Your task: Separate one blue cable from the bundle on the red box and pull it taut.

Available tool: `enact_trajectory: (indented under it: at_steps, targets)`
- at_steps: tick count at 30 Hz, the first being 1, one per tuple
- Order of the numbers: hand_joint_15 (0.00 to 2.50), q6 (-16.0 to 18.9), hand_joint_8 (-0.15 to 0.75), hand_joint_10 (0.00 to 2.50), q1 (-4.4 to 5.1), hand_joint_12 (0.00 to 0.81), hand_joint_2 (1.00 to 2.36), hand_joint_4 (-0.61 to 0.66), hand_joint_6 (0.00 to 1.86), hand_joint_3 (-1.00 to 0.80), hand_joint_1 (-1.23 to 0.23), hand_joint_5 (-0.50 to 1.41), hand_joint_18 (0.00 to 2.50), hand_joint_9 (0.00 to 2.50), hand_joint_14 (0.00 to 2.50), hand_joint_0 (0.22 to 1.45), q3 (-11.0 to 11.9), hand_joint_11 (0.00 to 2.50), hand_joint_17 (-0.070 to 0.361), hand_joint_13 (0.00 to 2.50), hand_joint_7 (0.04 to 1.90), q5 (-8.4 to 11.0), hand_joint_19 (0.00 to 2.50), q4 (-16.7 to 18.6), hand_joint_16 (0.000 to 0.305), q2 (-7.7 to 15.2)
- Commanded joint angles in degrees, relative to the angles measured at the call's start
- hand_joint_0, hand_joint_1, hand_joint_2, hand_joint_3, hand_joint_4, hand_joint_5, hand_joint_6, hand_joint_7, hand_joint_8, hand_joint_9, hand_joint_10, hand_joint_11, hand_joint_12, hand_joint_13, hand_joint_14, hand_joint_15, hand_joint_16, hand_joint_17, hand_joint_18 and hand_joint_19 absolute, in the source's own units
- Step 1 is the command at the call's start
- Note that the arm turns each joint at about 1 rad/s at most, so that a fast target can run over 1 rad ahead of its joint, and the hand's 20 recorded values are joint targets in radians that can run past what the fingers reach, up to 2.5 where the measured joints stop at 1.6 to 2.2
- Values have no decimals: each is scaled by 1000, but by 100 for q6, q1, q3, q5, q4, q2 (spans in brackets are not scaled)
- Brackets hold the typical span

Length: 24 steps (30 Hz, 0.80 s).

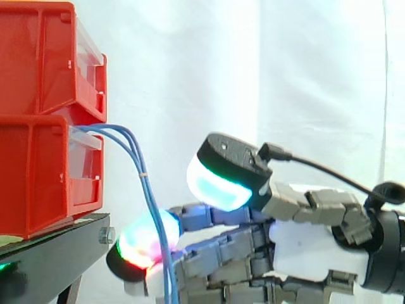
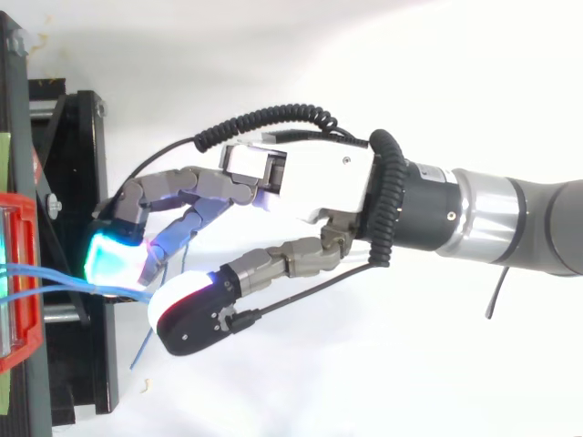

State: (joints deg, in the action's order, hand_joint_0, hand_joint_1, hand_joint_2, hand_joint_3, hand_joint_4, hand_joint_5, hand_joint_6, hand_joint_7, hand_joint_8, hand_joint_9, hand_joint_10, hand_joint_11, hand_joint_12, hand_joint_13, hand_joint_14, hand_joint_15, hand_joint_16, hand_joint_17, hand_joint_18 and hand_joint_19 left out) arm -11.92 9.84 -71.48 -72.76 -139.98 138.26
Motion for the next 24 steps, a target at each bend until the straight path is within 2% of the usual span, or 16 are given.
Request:
enact_trajectory:
  at_steps: [1, 6, 9, 13, 14, 19, 24]
  targets:
    - [114, 23, 259, 9, 0, 249, 1002, 165, 607, -468, -583, -83, 199, 817, 4, 587, -6, 272, 64, 371, 1041, -2, 227, -152, 28, -124]
    - [114, 5, 261, 9, 0, 251, 1003, 171, 628, -458, -585, -83, 210, 827, 4, 583, 11, 268, 65, 385, 1005, -2, 232, -310, 29, -264]
    - [122, 23, 259, 10, 18, 251, 1006, 147, 700, -425, -588, -96, 214, 828, 4, 599, 90, 294, 64, 389, 906, -2, 234, -302, 29, -282]
    - [145, 199, 263, 11, 53, 254, 1011, 130, 771, -382, -594, -120, 228, 806, 6, 603, 178, 318, 65, 395, 806, -11, 254, -293, 29, -282]
    - [156, 251, 260, 14, 62, 258, 1010, 137, 815, -372, -607, -136, 234, 789, 6, 605, 205, 342, 65, 400, 734, -2, 253, -319, 29, -282]
    - [184, 497, 264, 13, 79, 276, 1012, 158, 892, -337, -694, -162, 281, 749, 7, 612, 310, 391, 71, 422, 648, -2, 277, -381, 31, -291]
    - [216, 515, 269, 17, 97, 285, 1009, 162, 923, -384, -735, -167, 337, 766, 9, 623, 310, 424, 74, 480, 599, -2, 301, -442, 33, -282]
